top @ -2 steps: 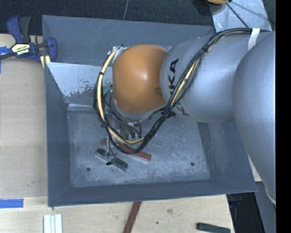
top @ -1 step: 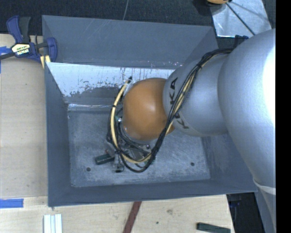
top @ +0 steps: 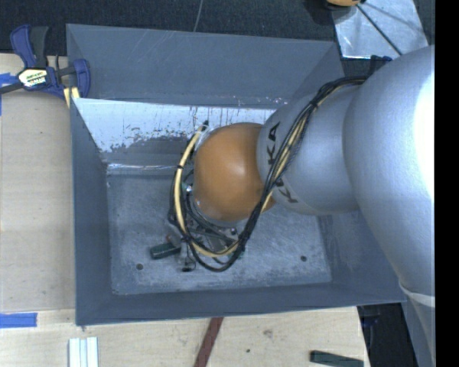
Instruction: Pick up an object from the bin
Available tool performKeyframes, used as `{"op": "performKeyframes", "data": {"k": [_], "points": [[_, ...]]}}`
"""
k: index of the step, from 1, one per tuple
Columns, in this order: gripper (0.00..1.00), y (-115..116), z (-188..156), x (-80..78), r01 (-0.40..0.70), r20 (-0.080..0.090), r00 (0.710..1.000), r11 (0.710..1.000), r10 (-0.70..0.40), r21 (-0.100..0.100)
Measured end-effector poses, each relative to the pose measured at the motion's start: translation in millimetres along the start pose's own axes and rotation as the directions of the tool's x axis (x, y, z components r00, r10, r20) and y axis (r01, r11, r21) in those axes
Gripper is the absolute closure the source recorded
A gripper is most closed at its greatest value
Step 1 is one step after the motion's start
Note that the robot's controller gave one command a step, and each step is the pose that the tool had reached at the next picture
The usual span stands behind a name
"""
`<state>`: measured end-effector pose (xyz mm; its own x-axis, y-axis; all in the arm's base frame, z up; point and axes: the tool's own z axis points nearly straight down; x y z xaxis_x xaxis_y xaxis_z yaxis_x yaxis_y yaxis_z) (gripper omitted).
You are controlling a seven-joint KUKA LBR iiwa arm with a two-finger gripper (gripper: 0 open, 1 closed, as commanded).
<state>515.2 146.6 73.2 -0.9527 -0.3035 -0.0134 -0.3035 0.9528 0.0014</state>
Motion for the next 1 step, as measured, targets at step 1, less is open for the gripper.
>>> {"op": "performKeyframes", "data": {"k": [1], "points": [[1.0, 19.4, -181.3, -2.4, 0.041, -0.002, 0.999, 0.999, -0.041, 0.001]]}}
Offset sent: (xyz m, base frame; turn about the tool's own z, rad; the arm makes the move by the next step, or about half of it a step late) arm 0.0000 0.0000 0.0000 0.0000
